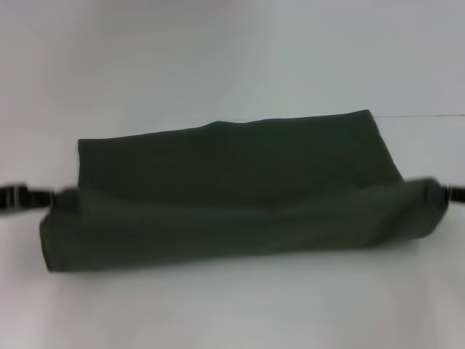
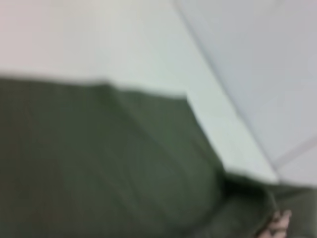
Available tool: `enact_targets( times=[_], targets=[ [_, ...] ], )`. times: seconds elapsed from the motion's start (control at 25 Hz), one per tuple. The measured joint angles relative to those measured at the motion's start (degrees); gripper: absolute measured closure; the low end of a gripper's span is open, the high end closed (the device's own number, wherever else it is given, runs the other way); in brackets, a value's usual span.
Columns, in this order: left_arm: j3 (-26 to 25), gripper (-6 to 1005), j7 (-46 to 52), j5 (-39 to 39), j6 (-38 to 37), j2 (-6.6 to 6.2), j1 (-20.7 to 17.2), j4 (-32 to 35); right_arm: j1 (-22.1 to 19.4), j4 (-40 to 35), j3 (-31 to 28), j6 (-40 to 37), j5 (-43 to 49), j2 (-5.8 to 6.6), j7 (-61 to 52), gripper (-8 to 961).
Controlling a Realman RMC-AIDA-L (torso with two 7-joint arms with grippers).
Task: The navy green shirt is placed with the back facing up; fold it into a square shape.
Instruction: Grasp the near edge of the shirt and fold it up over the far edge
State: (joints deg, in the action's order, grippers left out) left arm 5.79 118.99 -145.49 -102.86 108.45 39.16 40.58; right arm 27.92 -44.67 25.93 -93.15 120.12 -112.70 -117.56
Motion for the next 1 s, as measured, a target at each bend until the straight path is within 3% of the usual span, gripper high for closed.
enact_targets(
  times=[0.28,0.48,0.6,0.76,0.88,1.0],
  targets=[
    [0.3,957,1.1,10.4,16.2,0.3,1.4,-6.8,6.8,4.4,0.0,13.0,-3.7,0.57,0.3,900],
    [0.6,957,-3.9,15.9,28.9,1.58,3.4,-12.7,12.3,8.6,0.9,24.1,-3.9,0.26,1.7,900],
    [0.6,957,-7.1,17.8,35.2,3.01,5.0,-14.8,15.4,11.9,2.1,31.8,-3.9,-0.07,2.9,899],
    [0.5,958,-10.5,18.8,44.3,5.98,7.2,-15.5,18.9,16.4,5.7,42.2,-3.9,-0.42,3.2,898],
    [0.5,958,-12.8,19.4,50.6,8.04,8.4,-15.7,20.7,18.5,8.1,48.7,-3.7,-1.14,2.9,898],
    [0.6,958,-15.4,20.8,55.3,9.22,8.9,-16.8,22.2,19.9,10.7,55.0,-3.7,-2.21,3.0,897]
  ],
)
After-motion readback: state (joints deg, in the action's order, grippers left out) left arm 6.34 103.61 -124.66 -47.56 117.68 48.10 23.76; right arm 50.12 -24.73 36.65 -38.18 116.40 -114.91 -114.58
